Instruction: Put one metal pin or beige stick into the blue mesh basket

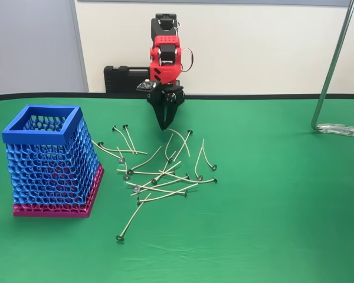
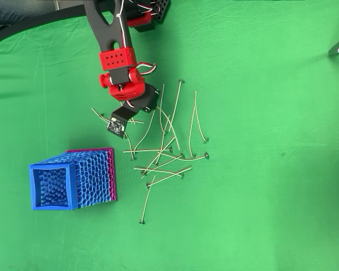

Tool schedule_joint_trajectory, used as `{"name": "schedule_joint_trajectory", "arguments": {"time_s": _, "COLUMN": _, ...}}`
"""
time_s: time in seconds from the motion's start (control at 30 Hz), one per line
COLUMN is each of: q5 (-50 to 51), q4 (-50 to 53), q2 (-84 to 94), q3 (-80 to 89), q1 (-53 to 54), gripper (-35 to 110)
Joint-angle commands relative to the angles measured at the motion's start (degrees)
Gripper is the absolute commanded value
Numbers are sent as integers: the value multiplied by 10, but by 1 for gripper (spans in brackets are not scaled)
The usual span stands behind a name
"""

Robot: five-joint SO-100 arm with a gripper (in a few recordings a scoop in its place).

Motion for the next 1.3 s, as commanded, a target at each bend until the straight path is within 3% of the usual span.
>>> {"name": "schedule_joint_trajectory", "arguments": {"time_s": 0.0, "q5": 7, "q4": 27, "q2": 29, "q3": -69, "q1": 9, "gripper": 1}}
{"name": "schedule_joint_trajectory", "arguments": {"time_s": 0.37, "q5": 34, "q4": 111, "q2": 52, "q3": -221, "q1": 32, "gripper": 1}}
{"name": "schedule_joint_trajectory", "arguments": {"time_s": 1.27, "q5": 61, "q4": 152, "q2": -39, "q3": -592, "q1": 162, "gripper": 1}}
